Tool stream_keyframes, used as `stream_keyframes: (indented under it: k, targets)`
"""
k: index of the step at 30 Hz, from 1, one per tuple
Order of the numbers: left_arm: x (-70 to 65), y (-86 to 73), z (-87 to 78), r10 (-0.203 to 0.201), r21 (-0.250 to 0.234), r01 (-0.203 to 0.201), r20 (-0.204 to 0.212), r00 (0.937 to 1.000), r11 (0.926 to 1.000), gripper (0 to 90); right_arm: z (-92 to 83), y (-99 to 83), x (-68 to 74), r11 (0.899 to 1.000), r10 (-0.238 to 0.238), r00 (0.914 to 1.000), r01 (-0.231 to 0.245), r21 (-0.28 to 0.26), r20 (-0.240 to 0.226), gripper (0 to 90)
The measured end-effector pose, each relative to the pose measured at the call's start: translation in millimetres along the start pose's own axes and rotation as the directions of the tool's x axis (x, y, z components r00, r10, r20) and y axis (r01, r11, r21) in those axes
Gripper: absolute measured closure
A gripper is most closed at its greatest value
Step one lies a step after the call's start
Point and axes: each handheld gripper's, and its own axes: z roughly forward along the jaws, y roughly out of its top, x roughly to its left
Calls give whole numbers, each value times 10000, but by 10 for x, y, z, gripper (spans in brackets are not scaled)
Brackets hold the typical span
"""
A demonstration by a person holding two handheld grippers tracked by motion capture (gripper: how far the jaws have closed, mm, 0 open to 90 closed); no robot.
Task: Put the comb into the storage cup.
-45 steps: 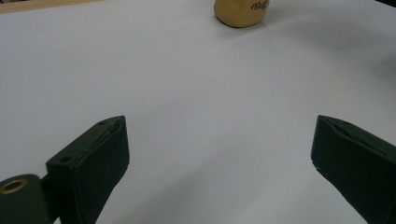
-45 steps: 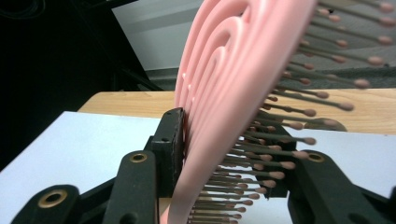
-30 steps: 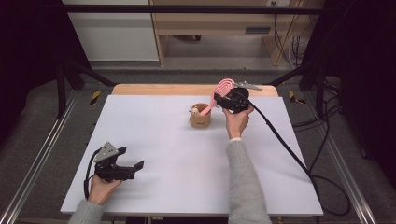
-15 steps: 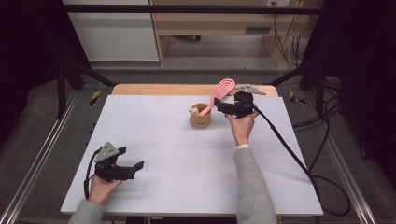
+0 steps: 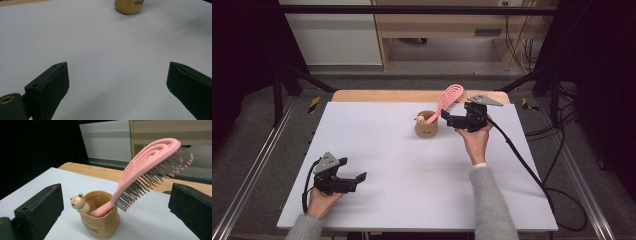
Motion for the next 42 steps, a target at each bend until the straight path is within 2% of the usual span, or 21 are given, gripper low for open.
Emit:
stream_keyframes:
  k: [10, 15, 23, 26, 32, 42]
  targets:
    - [1, -1, -5, -80, -75, 80, 52, 10000, 9999, 43, -225, -10, 37, 9988, -486, 9979, 483, -63, -423, 1]
    - [-2, -1, 1, -65, -41, 65, 53, 10000, 10000, 43, -349, -54, 60, 9960, -886, 9935, 893, 61, -720, 1]
    - [-4, -2, 2, -54, -42, 54, 56, 10000, 10000, 43, -527, -156, 107, 9954, -943, 9883, 953, 31, -1200, 1]
    - [-5, -1, 1, -63, -61, 64, 61, 10000, 10000, 43, -568, -200, 136, 9919, -1233, 9834, 1261, 130, -1333, 2]
    - [-8, 1, 2, -48, -52, 48, 62, 10000, 10000, 43, -667, -299, 158, 9933, -1134, 9797, 1151, 10, -1654, 2]
    - [-7, 0, 3, -32, -46, 32, 57, 10000, 10000, 43, -799, -509, 123, 9904, -1311, 9741, 1370, 196, -1843, 3]
